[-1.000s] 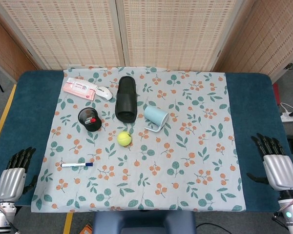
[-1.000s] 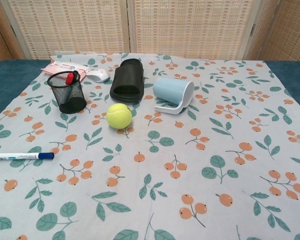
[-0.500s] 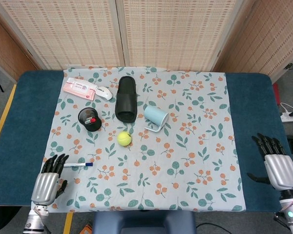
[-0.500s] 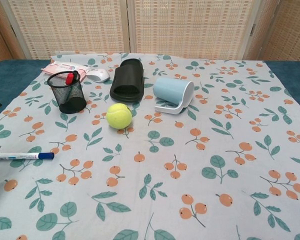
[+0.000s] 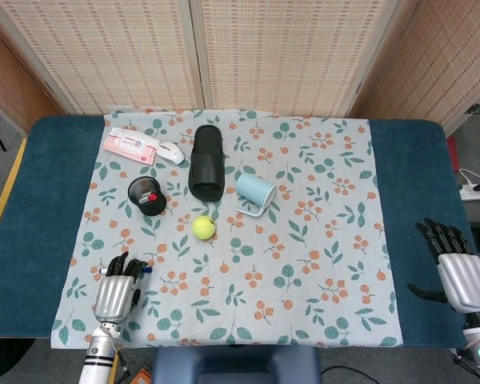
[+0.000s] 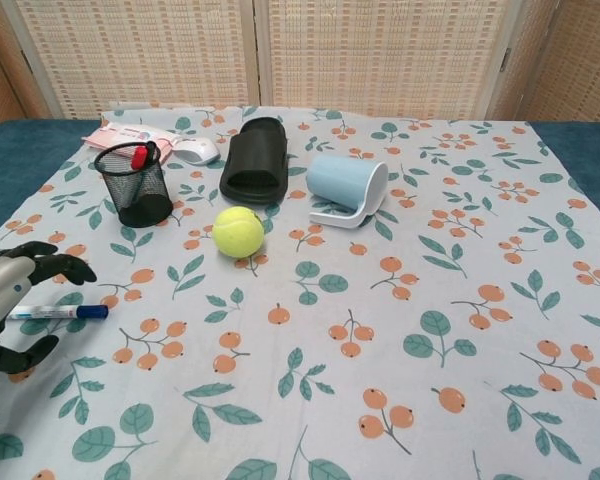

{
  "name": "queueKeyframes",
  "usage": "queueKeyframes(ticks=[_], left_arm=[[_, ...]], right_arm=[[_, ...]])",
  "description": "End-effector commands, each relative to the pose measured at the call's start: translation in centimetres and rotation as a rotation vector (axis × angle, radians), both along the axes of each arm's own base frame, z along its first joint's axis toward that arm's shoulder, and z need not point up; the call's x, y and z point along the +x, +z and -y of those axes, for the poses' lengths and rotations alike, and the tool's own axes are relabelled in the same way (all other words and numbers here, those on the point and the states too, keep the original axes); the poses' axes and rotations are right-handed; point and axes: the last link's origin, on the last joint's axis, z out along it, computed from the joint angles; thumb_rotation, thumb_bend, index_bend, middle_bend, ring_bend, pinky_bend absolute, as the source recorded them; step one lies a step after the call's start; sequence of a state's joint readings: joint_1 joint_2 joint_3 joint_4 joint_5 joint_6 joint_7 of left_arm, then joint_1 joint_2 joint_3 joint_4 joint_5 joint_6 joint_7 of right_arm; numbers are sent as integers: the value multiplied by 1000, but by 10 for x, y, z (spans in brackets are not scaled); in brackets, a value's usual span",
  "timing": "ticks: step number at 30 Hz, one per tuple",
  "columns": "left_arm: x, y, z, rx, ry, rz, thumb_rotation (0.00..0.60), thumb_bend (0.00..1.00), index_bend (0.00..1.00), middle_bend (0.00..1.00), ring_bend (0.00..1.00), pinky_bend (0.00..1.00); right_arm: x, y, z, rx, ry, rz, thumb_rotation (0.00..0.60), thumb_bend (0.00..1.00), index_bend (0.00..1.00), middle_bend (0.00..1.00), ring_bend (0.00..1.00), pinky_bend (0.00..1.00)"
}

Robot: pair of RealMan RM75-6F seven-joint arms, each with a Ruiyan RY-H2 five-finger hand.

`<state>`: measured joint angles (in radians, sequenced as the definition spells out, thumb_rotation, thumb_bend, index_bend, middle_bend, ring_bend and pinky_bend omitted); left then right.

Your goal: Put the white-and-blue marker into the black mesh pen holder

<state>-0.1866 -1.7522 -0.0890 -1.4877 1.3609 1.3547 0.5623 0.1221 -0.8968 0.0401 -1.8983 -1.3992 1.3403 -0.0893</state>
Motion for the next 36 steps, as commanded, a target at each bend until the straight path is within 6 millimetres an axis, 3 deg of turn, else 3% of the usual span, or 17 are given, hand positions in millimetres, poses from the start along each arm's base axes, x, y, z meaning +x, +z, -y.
queueKeyframes(ticks=[1, 36], left_arm=[[0, -4, -10, 6, 5, -17, 600, 351, 304, 292, 85, 122], [-15, -22, -32, 54, 25, -102, 600, 351, 433, 434, 96, 136]], right_arm=[[0, 0, 1, 0, -4, -1, 600, 0, 75, 0, 4, 0], [-5, 0, 5, 1, -46, -13, 600, 0, 111, 0, 4, 0]])
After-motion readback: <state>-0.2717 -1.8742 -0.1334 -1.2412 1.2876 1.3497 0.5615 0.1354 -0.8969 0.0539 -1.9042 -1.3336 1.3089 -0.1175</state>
